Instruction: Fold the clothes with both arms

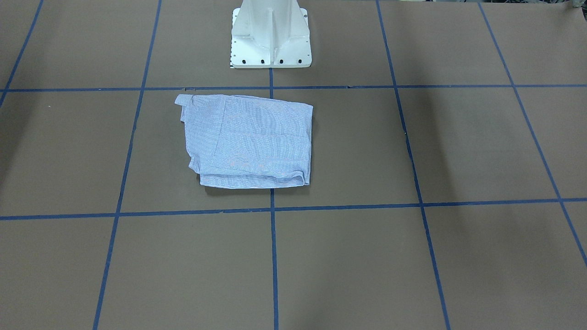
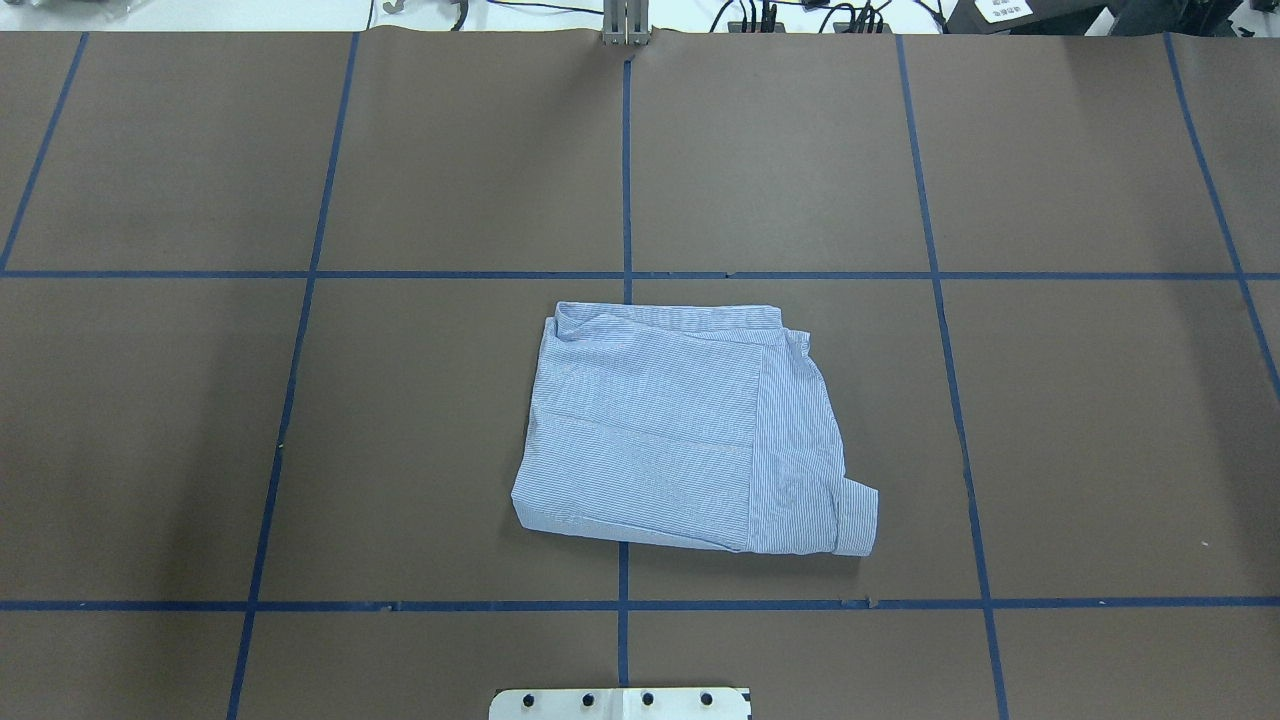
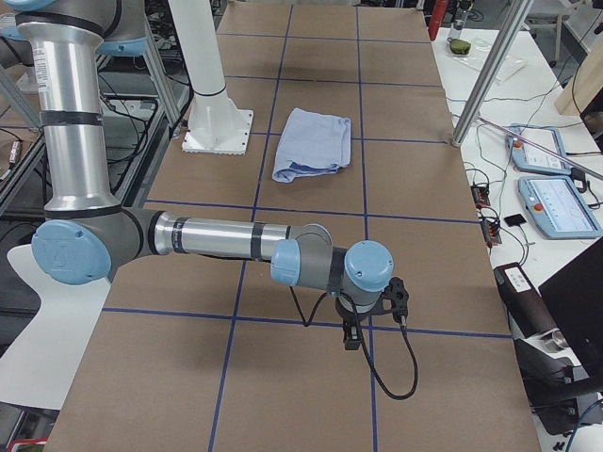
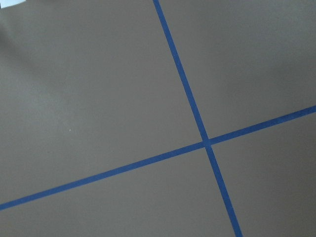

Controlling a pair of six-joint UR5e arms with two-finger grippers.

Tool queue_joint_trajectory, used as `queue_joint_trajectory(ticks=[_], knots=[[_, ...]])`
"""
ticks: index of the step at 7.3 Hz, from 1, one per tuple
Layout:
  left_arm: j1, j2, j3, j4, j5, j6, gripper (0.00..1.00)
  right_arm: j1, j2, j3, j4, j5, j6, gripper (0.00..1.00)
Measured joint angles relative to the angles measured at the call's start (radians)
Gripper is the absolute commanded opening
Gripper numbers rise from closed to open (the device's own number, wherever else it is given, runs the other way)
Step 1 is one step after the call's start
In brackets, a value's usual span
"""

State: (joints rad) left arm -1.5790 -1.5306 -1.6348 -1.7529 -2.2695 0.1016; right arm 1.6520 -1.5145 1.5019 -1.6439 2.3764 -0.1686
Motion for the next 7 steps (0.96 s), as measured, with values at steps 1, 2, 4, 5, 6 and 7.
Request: queue_joint_trajectory(ticks=[1,2,4,5,6,7], knots=[[0.001,-0.001,-0.03,0.073,-0.002,0.0,1.0,0.0,-0.001,0.003,-0.001,0.001,0.004,1.0],[0.001,-0.004,-0.044,0.116,-0.005,0.0,1.0,0.0,-0.001,0.004,-0.002,0.001,0.005,1.0],[0.002,-0.007,-0.049,0.14,-0.008,0.0,1.0,0.0,-0.005,0.009,-0.008,0.01,0.007,1.0],[0.003,-0.009,-0.043,0.14,-0.008,0.0,1.0,0.0,-0.011,0.019,-0.011,0.014,0.007,1.0],[0.003,-0.009,-0.032,0.136,-0.008,0.0,1.0,0.0,-0.023,0.032,-0.011,0.017,0.007,1.0],[0.003,-0.007,-0.023,0.134,-0.008,0.001,1.0,0.0,-0.043,0.054,-0.011,0.018,0.006,1.0]])
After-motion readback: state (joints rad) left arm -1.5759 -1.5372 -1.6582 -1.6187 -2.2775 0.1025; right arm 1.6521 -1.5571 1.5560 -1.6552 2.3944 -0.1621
